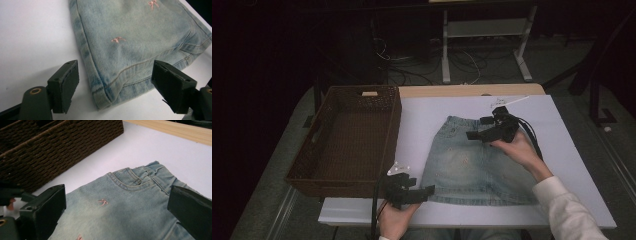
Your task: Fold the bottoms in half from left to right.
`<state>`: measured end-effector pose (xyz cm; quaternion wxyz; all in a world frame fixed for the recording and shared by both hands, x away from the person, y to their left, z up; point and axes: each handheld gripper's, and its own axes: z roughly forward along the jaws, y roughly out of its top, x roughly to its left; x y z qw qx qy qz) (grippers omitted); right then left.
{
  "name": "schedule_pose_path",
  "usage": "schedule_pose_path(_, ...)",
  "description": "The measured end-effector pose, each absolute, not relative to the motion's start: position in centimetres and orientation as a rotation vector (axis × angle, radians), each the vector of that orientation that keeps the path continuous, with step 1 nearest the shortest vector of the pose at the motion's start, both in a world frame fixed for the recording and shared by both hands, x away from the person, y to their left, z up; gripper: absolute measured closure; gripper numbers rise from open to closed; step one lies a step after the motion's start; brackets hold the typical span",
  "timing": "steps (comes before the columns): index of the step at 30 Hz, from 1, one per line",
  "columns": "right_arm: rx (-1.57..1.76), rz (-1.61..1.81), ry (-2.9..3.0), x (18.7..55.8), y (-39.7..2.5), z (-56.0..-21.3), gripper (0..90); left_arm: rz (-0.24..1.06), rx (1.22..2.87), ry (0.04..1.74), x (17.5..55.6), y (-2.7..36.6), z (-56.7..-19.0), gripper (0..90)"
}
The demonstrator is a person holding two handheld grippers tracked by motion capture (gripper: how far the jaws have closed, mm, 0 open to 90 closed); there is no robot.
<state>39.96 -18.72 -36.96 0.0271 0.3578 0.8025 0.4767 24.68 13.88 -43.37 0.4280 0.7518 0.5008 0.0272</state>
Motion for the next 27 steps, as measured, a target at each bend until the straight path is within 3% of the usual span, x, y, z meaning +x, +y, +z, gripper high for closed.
schedule_pose_path(5, 1.105, 1.458, 2.491, 40.9, -17.5, -37.3, 1.7, 0.046, 1.861, 1.262, 24.4, 14.2, -43.9, 33.9)
schedule_pose_path(16, 1.114, 1.433, 2.518, 42.1, -15.5, -38.0, 1.7, 0.048, 1.917, 1.289, 24.4, 14.2, -44.8, 67.8)
schedule_pose_path(27, 1.157, 1.401, 2.519, 44.4, -13.7, -38.7, 1.8, 0.065, 1.863, 1.250, 24.1, 14.9, -44.1, 76.9)
